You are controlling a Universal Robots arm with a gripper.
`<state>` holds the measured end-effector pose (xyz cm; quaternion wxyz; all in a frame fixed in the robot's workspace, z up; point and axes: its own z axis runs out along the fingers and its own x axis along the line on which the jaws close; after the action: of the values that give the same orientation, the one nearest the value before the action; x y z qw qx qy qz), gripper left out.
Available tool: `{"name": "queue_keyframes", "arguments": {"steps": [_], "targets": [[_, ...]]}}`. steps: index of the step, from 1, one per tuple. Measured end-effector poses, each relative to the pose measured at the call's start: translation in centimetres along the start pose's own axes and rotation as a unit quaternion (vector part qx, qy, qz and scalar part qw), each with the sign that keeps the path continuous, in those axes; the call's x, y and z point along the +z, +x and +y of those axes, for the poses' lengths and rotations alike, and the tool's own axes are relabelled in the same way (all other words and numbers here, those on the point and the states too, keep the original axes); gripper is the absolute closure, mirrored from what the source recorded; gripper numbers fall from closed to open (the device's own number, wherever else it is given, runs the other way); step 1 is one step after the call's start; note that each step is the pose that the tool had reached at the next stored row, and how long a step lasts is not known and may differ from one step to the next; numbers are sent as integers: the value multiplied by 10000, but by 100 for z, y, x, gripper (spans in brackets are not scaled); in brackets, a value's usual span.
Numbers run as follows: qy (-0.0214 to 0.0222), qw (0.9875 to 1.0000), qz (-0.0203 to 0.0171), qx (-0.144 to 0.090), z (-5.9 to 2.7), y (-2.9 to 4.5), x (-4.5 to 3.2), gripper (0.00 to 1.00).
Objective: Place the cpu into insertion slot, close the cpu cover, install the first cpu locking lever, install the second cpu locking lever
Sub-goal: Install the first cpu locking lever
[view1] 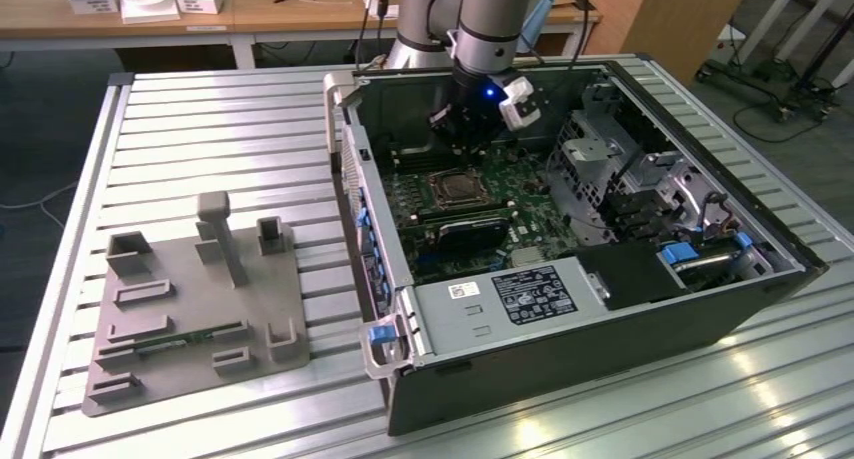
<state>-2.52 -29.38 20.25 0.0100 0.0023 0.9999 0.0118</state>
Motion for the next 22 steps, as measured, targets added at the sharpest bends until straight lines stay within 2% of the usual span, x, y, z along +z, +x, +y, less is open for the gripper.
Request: {"name": "queue_keyframes", "arguments": {"steps": [11,22], "targets": [[75,10000,0,37,-24,0,21,90],[92,9999,2,60,-27,2,40,90]]}}
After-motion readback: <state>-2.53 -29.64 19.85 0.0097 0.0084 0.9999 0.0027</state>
